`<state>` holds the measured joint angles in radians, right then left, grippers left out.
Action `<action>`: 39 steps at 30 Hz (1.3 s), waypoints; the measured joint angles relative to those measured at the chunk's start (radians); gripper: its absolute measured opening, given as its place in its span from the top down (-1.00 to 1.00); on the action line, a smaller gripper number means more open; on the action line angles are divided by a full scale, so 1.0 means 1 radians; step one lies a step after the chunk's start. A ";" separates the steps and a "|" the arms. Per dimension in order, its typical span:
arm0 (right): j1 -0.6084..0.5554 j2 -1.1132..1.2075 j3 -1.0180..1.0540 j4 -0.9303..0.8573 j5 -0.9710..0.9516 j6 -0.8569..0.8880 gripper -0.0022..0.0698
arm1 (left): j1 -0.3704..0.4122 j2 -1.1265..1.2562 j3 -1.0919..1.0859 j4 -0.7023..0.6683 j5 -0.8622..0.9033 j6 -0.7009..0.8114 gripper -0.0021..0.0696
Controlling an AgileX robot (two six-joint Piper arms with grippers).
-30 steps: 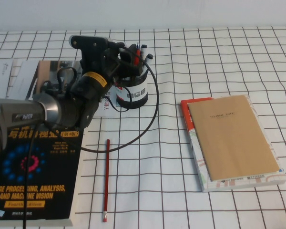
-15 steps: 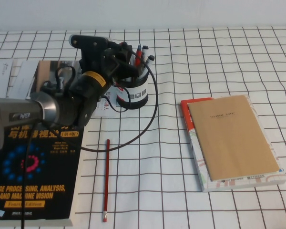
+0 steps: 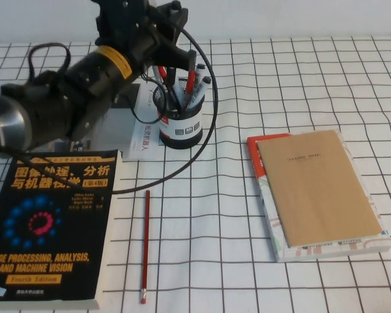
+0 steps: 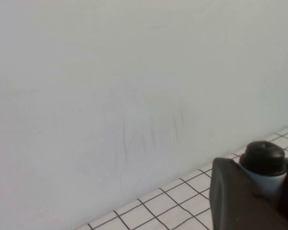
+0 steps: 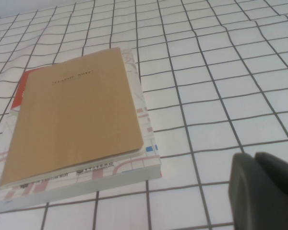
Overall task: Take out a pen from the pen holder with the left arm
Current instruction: 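Take a marker out of the pen holder and lay it on the table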
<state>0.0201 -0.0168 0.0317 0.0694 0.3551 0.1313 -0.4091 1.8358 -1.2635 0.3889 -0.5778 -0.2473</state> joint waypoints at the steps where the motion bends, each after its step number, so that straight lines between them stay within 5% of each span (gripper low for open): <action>1: 0.000 0.000 0.000 0.000 0.000 0.000 0.99 | 0.000 -0.033 0.000 0.043 0.037 -0.019 0.58; 8: 0.000 0.000 0.000 0.000 0.000 0.000 0.99 | 0.000 -0.295 0.028 0.396 0.361 -0.520 0.58; 13: 0.000 0.000 0.000 0.000 0.000 0.000 0.98 | 0.000 -0.478 0.191 0.393 0.485 -0.677 0.58; 16: 0.000 0.000 0.000 0.000 0.000 0.000 0.98 | 0.000 -0.542 0.317 0.242 0.578 -0.603 0.58; 23: 0.000 0.000 0.000 0.000 0.000 0.000 0.98 | 0.000 -0.562 0.398 -0.394 0.927 -0.021 0.58; 26: 0.000 0.000 0.000 0.000 0.000 0.000 0.99 | 0.000 -0.527 0.388 -0.574 0.993 0.108 0.58; 39: 0.000 0.000 0.000 0.000 0.000 0.000 0.99 | 0.000 -0.154 0.256 -0.673 1.055 0.153 0.58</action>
<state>0.0201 -0.0168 0.0317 0.0694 0.3551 0.1313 -0.4091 1.6820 -1.0072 -0.2837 0.4768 -0.0944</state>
